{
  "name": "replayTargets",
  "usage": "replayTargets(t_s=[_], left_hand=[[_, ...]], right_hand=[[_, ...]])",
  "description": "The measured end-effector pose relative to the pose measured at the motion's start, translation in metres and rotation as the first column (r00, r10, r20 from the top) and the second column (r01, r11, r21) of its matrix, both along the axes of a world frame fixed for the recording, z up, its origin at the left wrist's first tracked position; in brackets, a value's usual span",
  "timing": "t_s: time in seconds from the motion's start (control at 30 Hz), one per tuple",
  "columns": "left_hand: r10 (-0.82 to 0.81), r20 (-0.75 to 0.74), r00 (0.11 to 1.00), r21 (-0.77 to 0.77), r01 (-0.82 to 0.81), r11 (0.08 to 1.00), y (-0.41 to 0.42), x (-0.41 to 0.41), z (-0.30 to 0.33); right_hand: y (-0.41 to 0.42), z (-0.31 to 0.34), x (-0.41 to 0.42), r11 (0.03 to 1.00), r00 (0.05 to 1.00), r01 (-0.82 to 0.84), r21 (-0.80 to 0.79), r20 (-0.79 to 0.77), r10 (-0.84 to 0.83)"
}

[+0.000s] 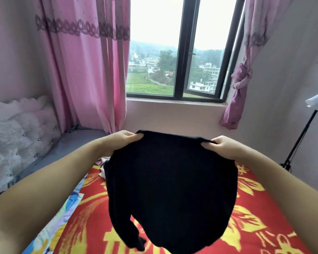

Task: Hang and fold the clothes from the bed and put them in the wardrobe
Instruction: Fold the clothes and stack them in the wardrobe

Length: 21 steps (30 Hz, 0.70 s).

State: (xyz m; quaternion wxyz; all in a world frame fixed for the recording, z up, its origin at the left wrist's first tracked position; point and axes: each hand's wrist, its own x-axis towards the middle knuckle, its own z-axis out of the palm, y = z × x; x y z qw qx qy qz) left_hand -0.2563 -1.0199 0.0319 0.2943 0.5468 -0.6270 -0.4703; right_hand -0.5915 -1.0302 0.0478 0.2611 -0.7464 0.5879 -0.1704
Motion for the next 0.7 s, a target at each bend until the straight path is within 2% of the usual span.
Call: replayTargets(t_s=[0.07, 0.17, 0.27, 0.37, 0.43, 0.47, 0.5, 0.53, 0.57, 0.6, 0.63, 0.67, 0.7], left_hand=[[0.134, -0.064, 0.989, 0.023, -0.133, 0.991, -0.003, -0.025, 0.009], [0.272, -0.275, 0.922, 0.083, -0.259, 0.962, -0.008, -0.065, 0.014], [0.246, -0.396, 0.885, 0.071, -0.238, 0.969, -0.004, -0.098, 0.022], [0.211, -0.419, 0.883, 0.019, -0.224, 0.974, 0.000, -0.109, 0.036], [0.148, -0.424, 0.894, 0.002, -0.163, 0.987, 0.006, -0.105, 0.046], [0.085, -0.383, 0.920, -0.051, -0.113, 0.992, 0.009, -0.102, 0.049], [0.014, -0.272, 0.962, -0.159, -0.059, 0.986, 0.010, -0.098, 0.050], [-0.039, -0.068, 0.997, -0.319, 0.015, 0.948, 0.009, -0.093, 0.050], [-0.045, 0.205, 0.978, -0.469, 0.139, 0.872, 0.006, -0.088, 0.050], [-0.023, 0.472, 0.881, -0.535, 0.307, 0.787, 0.000, -0.083, 0.048], [-0.008, 0.672, 0.741, -0.498, 0.459, 0.736, -0.003, -0.080, 0.046], [-0.018, 0.785, 0.619, -0.414, 0.546, 0.728, -0.005, -0.079, 0.044], [-0.059, 0.825, 0.561, -0.338, 0.574, 0.746, -0.007, -0.078, 0.041]], right_hand=[[-0.016, -0.008, 0.016, 0.973, 0.985, 0.171, -0.156, 0.050, -0.165], [-0.022, -0.013, 0.051, 0.950, 0.949, 0.235, -0.204, 0.257, -0.180], [-0.012, -0.010, 0.090, 0.992, 0.876, 0.039, -0.116, 0.482, 0.022], [0.000, -0.002, 0.100, 0.971, 0.842, -0.234, -0.056, 0.487, 0.232], [0.006, 0.003, 0.091, 0.940, 0.838, -0.340, -0.038, 0.442, 0.321], [0.006, 0.002, 0.086, 0.935, 0.850, -0.353, -0.041, 0.404, 0.338], [0.007, 0.001, 0.084, 0.944, 0.879, -0.326, -0.053, 0.350, 0.323], [0.009, 0.000, 0.083, 0.958, 0.915, -0.275, -0.077, 0.286, 0.285], [0.010, -0.002, 0.083, 0.967, 0.939, -0.233, -0.100, 0.236, 0.251], [0.012, -0.003, 0.085, 0.970, 0.944, -0.217, -0.114, 0.228, 0.238], [0.012, -0.003, 0.085, 0.969, 0.938, -0.220, -0.112, 0.248, 0.242], [0.015, -0.002, 0.085, 0.966, 0.923, -0.239, -0.098, 0.286, 0.257], [0.017, 0.000, 0.085, 0.962, 0.908, -0.260, -0.088, 0.317, 0.275]])
